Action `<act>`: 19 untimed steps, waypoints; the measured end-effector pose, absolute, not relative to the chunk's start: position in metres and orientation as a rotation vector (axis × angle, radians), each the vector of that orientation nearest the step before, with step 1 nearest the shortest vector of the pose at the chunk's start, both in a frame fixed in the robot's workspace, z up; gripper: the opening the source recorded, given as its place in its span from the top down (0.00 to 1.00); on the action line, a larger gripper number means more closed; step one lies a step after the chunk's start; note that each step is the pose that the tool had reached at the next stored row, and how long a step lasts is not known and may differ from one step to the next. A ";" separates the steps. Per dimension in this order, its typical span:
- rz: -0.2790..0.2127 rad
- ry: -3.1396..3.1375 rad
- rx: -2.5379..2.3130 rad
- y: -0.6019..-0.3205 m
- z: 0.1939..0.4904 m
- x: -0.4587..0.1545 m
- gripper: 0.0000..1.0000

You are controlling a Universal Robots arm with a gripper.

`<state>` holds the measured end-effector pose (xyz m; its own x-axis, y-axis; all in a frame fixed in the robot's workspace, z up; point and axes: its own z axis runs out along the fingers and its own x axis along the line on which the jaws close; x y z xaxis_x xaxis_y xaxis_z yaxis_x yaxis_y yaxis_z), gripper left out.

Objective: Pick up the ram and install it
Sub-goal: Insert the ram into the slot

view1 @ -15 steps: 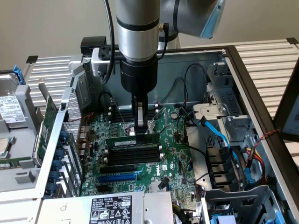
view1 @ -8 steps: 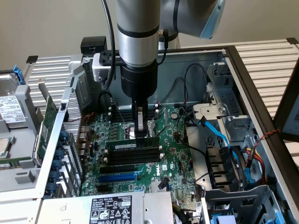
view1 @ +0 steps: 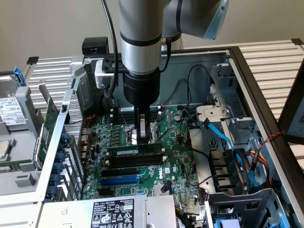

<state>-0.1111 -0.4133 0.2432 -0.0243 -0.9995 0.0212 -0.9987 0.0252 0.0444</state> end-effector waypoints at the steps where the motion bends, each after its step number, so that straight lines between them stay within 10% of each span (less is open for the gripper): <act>1: -0.026 -2.215 2.161 -0.413 0.243 -0.111 0.87; 19: -0.042 -2.205 2.157 -0.414 0.243 -0.106 0.87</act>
